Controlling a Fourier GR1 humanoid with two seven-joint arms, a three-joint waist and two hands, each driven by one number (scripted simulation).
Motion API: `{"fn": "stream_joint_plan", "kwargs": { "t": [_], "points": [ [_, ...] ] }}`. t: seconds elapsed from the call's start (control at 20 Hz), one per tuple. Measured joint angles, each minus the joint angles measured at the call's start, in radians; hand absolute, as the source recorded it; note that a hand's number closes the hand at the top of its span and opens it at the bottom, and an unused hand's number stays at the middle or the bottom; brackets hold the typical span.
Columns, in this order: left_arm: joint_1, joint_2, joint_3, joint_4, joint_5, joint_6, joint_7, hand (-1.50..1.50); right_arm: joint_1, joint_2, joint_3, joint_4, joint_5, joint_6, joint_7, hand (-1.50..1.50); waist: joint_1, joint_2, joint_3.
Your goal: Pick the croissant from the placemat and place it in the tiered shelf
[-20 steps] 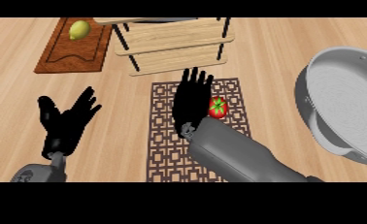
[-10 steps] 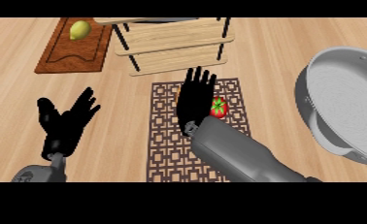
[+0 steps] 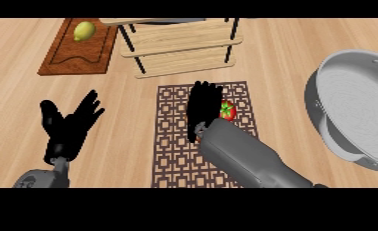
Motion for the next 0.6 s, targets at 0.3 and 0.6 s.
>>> {"fn": "stream_joint_plan", "kwargs": {
  "t": [0.3, 0.6],
  "points": [
    [-0.009, -0.003, 0.008, 0.004, -0.004, -0.013, 0.026, 0.0, -0.032, -0.003, 0.032, 0.034, -0.1, 0.046, -0.053, 1.5, 0.007, -0.004, -0.001],
    [-0.002, -0.018, 0.012, 0.0, -0.023, -0.013, 0.016, 0.0, -0.03, -0.01, 0.102, -0.013, -0.167, -0.018, -0.091, 1.5, 0.012, -0.006, -0.002]
  ]
}}
